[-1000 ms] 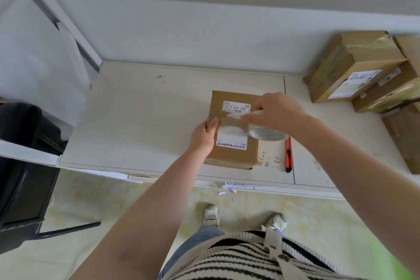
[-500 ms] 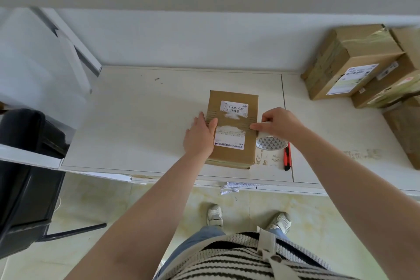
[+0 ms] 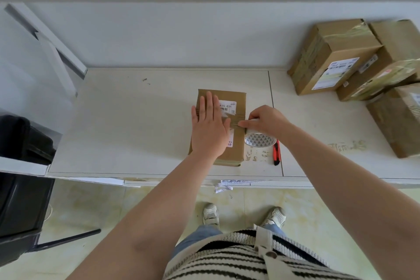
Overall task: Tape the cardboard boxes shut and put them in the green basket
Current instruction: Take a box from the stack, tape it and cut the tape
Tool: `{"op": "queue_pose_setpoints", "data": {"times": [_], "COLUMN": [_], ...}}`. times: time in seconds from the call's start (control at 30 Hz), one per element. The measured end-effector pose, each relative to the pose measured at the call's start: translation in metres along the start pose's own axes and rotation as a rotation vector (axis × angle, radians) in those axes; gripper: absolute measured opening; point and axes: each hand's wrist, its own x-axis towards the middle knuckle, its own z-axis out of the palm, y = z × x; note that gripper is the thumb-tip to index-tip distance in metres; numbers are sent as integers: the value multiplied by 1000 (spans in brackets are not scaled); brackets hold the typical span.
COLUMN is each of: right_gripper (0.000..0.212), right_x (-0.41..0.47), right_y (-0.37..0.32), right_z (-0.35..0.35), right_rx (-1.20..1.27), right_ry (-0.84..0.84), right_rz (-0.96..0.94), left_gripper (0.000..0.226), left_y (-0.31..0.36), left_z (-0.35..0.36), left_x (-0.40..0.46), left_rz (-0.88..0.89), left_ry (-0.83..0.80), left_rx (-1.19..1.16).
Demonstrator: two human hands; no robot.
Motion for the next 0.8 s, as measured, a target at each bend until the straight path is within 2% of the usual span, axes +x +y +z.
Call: {"op": "queue_pose_setpoints", "data": {"times": [0.1, 0.23, 0.37, 0.53, 0.63, 0.8], "right_gripper": [36, 31, 30, 32, 32, 44], "right_x": [-6, -20, -23, -27, -26, -18], "right_y": [-1, -5, -27, -33, -37, -31], "right_z": [-6, -24, -21, -22, -29, -46], "right_rx": [68, 430, 399, 401, 240, -394], "right_ry": [11, -5, 24, 25, 45, 130], "right_rz": [-84, -218, -267, -269, -298, -202], "left_gripper": [80, 94, 119, 124, 124, 117], "left_y": [-13, -43, -52, -53, -52, -40], "left_z": [-6, -20, -30, -34, -32, -27], "left_x": [0, 6, 14, 16, 15, 13], "left_rz": [0, -8, -119, -191, -186, -194], "left_ry": [-36, -150, -268, -336, -326, -281], "left_rx": [-102, -294, -381, -490, -506, -432]}}
